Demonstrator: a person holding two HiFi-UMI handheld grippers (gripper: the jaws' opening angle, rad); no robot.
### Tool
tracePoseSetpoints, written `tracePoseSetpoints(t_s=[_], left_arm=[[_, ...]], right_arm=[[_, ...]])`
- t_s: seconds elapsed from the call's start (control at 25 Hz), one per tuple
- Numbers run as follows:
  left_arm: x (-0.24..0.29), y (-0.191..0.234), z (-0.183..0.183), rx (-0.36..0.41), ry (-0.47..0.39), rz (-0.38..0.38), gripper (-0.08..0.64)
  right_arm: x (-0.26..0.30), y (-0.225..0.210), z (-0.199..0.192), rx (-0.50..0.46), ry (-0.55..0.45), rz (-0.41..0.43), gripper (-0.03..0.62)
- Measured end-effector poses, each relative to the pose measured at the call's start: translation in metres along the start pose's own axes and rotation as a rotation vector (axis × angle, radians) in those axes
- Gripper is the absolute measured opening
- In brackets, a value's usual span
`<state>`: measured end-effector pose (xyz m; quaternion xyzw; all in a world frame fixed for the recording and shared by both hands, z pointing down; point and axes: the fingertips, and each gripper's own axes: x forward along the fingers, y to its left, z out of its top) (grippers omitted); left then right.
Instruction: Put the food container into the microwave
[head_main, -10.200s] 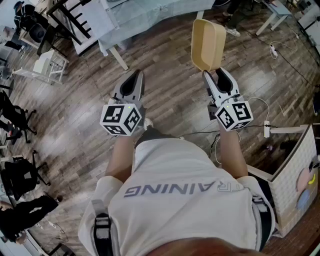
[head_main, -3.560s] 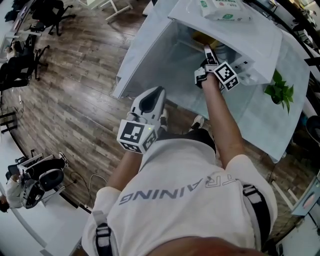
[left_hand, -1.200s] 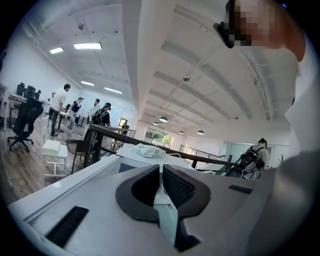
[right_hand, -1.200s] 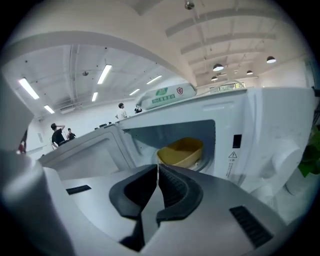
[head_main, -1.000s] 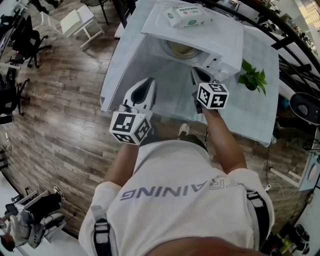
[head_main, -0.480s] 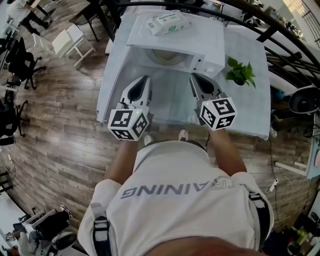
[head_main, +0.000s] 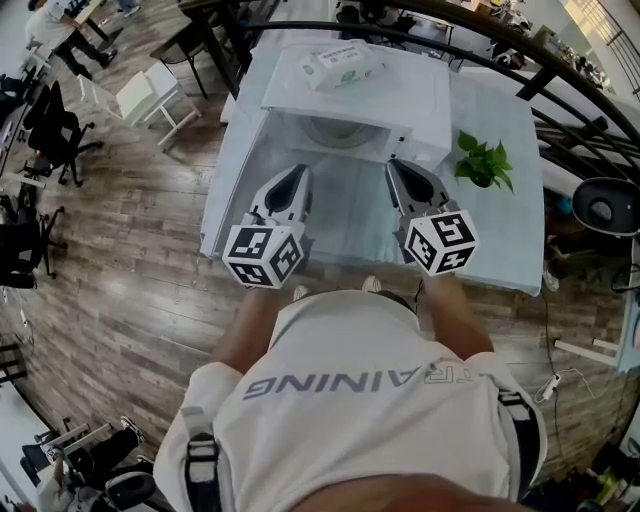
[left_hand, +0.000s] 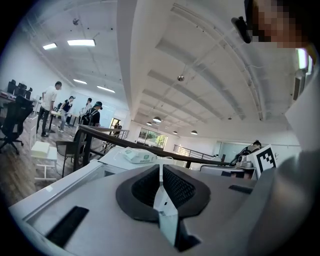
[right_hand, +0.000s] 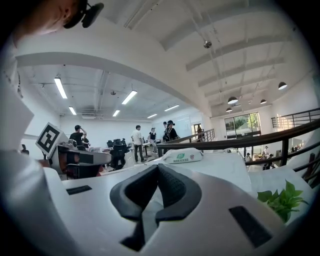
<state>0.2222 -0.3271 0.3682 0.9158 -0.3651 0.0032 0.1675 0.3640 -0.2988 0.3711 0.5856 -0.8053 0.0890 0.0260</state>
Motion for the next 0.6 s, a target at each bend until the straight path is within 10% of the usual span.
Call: tracePoseSetpoints(t_s=[0.6], left_arm=[[-0.007, 0.003, -0.002, 0.009, -0.007, 0.016, 0.049]], right_arm=[[0.015, 0.005, -0.011, 0.024, 0.019, 0.042, 0.023]])
